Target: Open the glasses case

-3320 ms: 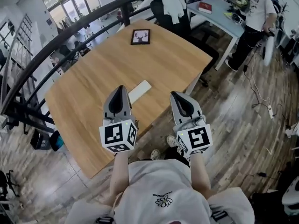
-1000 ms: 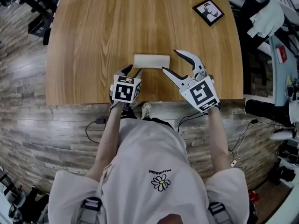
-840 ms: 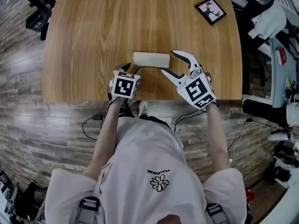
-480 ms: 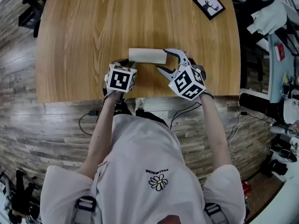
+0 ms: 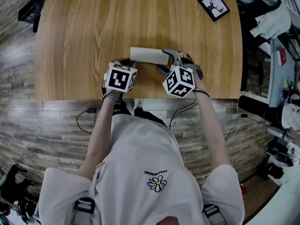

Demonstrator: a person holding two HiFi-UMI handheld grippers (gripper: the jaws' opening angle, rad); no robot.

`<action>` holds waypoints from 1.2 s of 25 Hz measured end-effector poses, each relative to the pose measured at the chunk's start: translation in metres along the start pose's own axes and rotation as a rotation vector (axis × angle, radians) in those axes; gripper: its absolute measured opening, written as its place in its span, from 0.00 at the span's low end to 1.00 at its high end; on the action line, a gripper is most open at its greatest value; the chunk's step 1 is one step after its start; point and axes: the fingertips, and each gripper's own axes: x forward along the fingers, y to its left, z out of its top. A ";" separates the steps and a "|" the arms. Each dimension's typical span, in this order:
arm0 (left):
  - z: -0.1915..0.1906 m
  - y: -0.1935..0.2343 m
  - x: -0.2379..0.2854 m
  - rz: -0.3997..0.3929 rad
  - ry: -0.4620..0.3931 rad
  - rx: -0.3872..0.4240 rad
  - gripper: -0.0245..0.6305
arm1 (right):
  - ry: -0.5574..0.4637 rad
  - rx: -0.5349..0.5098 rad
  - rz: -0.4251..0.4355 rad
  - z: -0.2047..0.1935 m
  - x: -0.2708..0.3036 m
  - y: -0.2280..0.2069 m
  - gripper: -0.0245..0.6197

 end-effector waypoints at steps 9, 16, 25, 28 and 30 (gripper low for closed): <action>-0.001 0.001 0.000 -0.003 -0.003 0.023 0.19 | 0.064 -0.023 0.010 -0.004 0.015 0.001 0.44; -0.002 0.002 0.002 -0.002 -0.011 0.038 0.19 | 0.123 -0.040 -0.026 -0.005 0.018 0.001 0.44; 0.000 0.001 0.001 -0.023 0.002 0.038 0.18 | 0.195 -0.024 0.004 -0.008 0.019 0.000 0.43; 0.001 0.001 0.002 -0.039 0.004 0.024 0.18 | 0.204 -0.002 0.051 -0.008 0.019 -0.003 0.44; 0.001 0.001 0.002 -0.047 0.006 0.019 0.18 | 0.210 0.001 0.072 -0.007 0.019 -0.004 0.44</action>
